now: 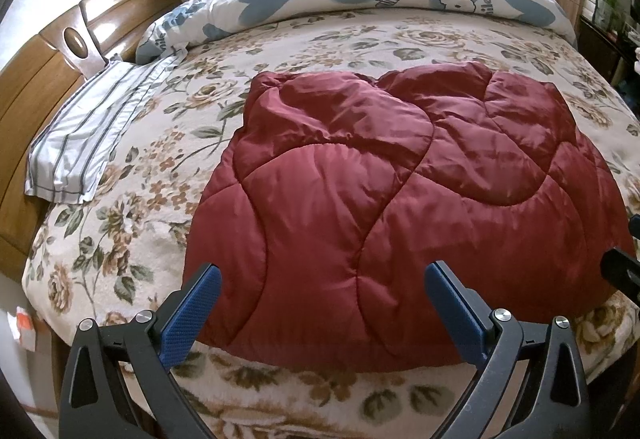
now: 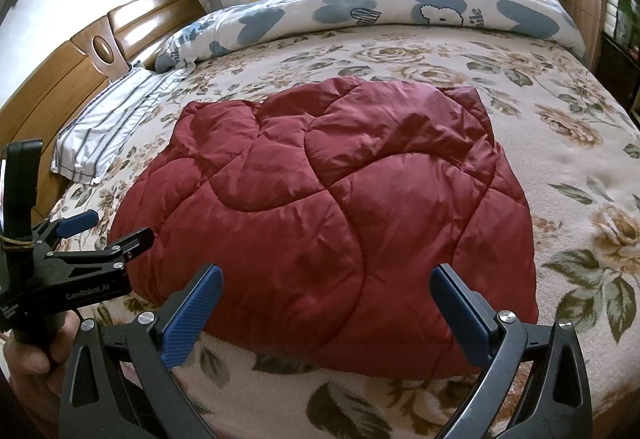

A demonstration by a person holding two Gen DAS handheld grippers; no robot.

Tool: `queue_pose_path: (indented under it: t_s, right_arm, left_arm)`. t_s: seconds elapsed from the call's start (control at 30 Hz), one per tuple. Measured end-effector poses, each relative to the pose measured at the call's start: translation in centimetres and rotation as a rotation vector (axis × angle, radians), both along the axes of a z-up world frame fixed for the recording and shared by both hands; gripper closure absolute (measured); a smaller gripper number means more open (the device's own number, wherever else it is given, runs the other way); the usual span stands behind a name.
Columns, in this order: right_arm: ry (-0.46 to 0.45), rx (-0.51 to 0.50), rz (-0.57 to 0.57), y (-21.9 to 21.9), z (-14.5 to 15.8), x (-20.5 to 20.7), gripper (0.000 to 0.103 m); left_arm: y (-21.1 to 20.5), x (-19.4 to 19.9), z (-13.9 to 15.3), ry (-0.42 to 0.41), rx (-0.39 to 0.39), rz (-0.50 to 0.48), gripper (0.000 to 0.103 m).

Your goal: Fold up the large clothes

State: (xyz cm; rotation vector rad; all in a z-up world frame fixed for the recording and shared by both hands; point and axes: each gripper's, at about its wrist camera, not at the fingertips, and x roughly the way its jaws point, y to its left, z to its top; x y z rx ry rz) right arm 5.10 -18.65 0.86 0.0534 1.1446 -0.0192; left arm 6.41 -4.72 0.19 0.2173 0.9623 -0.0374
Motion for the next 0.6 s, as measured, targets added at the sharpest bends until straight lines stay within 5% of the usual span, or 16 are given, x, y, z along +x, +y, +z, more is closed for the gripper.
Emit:
queue_pose_path:
  t_s: [0.6]
  right_arm:
    - [0.009,-0.002,-0.018,-1.0,-0.3,0.8,0.0]
  left_arm:
    - [0.1,1.4,-0.4,0.01,-0.018,0.004,0.002]
